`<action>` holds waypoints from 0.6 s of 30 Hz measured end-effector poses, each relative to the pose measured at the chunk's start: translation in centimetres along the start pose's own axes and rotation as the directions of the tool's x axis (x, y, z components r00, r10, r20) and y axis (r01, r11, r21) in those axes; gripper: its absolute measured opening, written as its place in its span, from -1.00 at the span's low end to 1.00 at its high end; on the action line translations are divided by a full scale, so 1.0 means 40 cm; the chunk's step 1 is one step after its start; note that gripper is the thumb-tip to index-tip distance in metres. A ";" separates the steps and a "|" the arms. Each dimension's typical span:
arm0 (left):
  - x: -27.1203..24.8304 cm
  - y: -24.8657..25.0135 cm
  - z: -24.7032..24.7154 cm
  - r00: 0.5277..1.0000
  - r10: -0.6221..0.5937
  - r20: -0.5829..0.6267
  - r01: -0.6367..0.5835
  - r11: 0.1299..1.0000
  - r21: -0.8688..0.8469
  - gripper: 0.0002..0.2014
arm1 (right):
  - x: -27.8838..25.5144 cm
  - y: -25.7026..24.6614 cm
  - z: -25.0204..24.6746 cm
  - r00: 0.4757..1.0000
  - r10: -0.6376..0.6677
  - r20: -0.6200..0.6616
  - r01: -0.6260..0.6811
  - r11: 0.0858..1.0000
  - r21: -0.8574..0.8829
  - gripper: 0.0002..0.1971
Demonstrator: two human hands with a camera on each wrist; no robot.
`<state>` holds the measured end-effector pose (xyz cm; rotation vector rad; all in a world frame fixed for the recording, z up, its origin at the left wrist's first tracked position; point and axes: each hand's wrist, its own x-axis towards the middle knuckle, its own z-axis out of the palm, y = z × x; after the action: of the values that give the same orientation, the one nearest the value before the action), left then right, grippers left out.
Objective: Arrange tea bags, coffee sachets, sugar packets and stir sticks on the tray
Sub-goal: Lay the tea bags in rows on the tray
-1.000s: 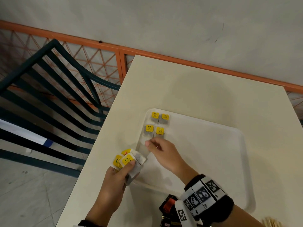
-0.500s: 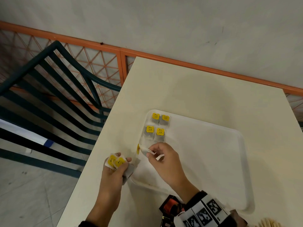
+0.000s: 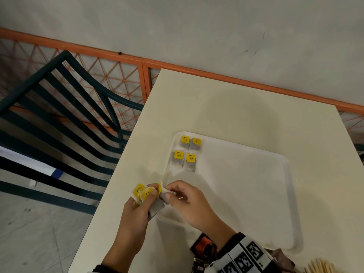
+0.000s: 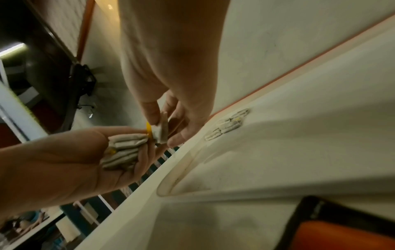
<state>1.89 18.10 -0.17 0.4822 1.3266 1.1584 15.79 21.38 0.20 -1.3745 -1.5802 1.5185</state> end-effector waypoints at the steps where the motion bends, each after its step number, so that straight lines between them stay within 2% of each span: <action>1: 0.001 -0.001 -0.003 1.000 0.005 0.004 -0.005 1.000 0.005 -0.84 | 0.002 0.002 0.000 1.000 0.027 0.014 -0.028 0.998 0.050 -0.86; 4: 0.003 -0.006 -0.011 1.000 0.023 -0.007 -0.023 1.000 0.021 -0.74 | 0.004 0.006 0.000 0.997 0.076 0.023 -0.079 0.991 0.106 -0.88; 6: 0.006 -0.009 -0.014 0.998 0.051 -0.044 -0.049 0.998 0.047 -0.77 | 0.000 0.004 0.000 0.997 0.079 0.016 -0.080 0.996 0.048 -0.99; 10: 0.004 -0.006 -0.012 0.995 0.074 -0.068 -0.070 0.995 0.066 -0.81 | 0.004 0.009 0.000 0.997 0.056 -0.054 -0.062 0.991 -0.116 -0.92; 12: 0.003 -0.002 -0.011 0.997 0.050 -0.063 -0.048 0.999 0.025 -0.83 | 0.020 0.017 0.000 0.992 0.096 -0.083 -0.105 0.989 -0.108 -0.99; 15: 0.004 0.000 -0.009 0.997 -0.029 -0.077 0.023 0.996 -0.081 -0.86 | 0.060 0.046 -0.006 0.964 0.196 -0.181 -0.201 0.979 -0.015 -0.78; 18: 0.006 -0.001 -0.010 0.992 -0.097 -0.081 0.083 0.983 -0.166 -0.88 | 0.096 0.073 -0.015 0.913 0.264 -0.312 -0.258 0.964 0.061 -0.70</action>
<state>1.52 18.16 -0.40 0.2526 1.3039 1.2120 15.92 24.65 -3.42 -1.7761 -1.2188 1.3645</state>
